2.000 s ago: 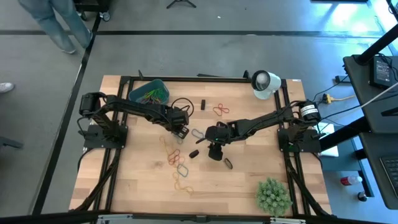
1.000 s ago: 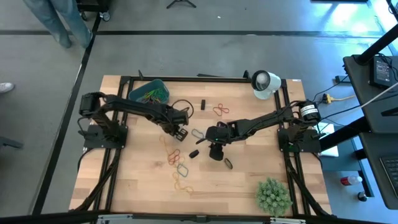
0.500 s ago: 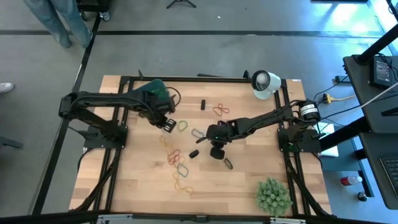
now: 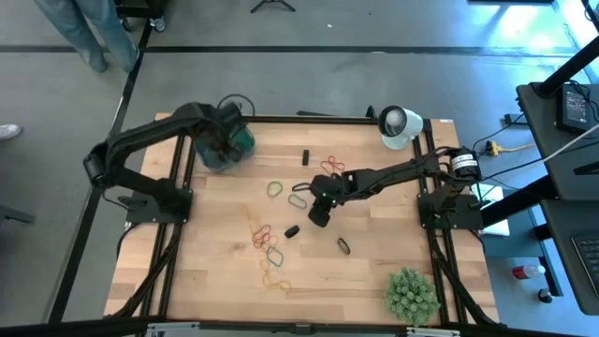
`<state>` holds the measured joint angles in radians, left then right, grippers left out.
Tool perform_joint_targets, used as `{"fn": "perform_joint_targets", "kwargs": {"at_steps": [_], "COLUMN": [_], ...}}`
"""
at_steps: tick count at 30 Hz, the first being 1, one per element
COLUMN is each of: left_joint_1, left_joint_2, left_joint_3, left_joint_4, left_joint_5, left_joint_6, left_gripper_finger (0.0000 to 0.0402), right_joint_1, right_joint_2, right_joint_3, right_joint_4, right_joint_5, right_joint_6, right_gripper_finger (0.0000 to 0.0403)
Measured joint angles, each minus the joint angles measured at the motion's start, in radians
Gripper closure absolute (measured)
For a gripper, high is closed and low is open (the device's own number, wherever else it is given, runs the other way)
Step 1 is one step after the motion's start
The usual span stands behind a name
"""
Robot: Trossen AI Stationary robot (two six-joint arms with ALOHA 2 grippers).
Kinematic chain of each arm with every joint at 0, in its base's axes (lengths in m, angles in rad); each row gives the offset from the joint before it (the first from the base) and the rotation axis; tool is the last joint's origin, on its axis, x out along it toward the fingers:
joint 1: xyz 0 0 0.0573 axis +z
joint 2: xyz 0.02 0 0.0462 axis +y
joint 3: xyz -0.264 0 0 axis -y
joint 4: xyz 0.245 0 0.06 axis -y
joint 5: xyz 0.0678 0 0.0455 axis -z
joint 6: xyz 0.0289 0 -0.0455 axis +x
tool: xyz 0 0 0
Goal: Pick and place rubber bands into bin
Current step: Put the blue rubber band into the bin, then put the top yellow rubber band into the bin
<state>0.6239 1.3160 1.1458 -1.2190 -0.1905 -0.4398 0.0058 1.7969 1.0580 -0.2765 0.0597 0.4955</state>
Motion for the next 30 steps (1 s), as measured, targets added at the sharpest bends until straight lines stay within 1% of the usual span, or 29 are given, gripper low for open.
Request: {"fn": "perform_joint_targets", "kwargs": {"at_steps": [3,5,8,10,16,22,27,30], "left_joint_1": [0.122,0.184,0.245,0.269,0.317,0.336,0.332,0.309], "left_joint_2": [0.033,0.065,0.124,0.172,0.265,0.267,0.223,0.172], "left_joint_3": [0.000,-0.010,-0.034,-0.039,-0.040,-0.040,-0.023,-0.016], "left_joint_4": [0.042,0.087,0.118,0.126,0.164,0.171,0.141,0.118], "left_joint_5": [0.007,0.032,0.119,0.141,0.096,0.097,0.107,0.104], "left_joint_6": [0.148,0.248,0.368,0.411,0.454,0.462,0.416,0.352], "left_gripper_finger": [0.0398,0.0398,0.0394,0.0384,0.0331,0.0279,0.0264,0.0265], "right_joint_1": [-0.010,-0.015,-0.025,-0.030,-0.035,-0.030,-0.007,0.015], "right_joint_2": [0.000,0.000,0.000,0.000,0.000,0.000,-0.059,-0.110], "right_joint_3": [0.000,0.000,0.000,0.000,0.000,0.000,0.000,0.000], "right_joint_4": [0.030,0.040,0.052,0.059,0.093,0.071,-0.106,-0.220], "right_joint_5": [0.000,-0.001,0.000,0.001,0.017,0.021,0.020,0.041], "right_joint_6": [0.036,0.064,0.108,0.135,0.192,0.201,0.176,0.127], "right_gripper_finger": [0.0280,0.0277,0.0277,0.0276,0.0276,0.0276,0.0283,0.0306]}}
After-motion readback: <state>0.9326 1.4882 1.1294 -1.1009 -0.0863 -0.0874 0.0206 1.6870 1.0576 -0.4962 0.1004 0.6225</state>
